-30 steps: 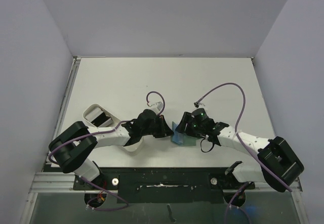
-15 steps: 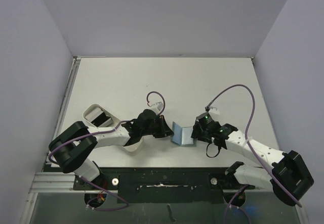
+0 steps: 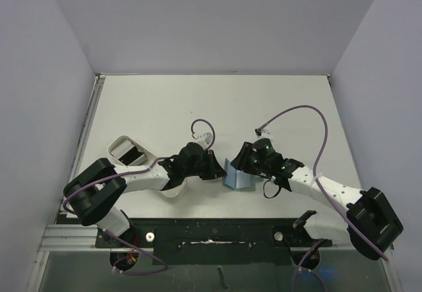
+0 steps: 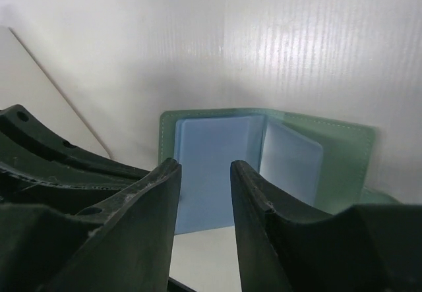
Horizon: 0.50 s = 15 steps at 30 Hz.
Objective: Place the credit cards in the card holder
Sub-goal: Open the card holder at the center of the board.
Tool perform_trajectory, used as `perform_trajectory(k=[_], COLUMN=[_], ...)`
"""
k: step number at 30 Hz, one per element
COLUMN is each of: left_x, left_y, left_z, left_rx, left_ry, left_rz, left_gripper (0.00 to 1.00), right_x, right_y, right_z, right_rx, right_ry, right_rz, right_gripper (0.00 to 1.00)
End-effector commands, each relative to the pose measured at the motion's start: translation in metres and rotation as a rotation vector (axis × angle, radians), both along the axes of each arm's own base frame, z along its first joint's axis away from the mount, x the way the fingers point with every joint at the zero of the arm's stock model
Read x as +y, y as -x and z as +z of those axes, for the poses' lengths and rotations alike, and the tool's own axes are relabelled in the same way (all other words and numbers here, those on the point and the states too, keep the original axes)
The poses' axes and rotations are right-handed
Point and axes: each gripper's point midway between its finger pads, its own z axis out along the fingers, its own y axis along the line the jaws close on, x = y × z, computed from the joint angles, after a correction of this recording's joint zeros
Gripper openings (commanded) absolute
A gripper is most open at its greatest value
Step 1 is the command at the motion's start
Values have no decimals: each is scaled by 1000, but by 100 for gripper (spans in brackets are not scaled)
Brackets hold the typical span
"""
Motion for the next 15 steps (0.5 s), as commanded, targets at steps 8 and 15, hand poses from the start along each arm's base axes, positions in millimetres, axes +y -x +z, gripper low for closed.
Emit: perform_trajectory(k=[8,15], left_x=[-11,-13], left_y=[-5,-4], left_z=[25,23], left_rx=[-57,-53], left_ry=[75,79], left_rz=[-12,-20], left_gripper=[2,1], right_x=[37,29], right_y=[-4,-1], right_z=[-8,-27], right_rx=[-10,33], right_ry=[-142,-94], right_rz=[102,77], right_gripper=[44,41])
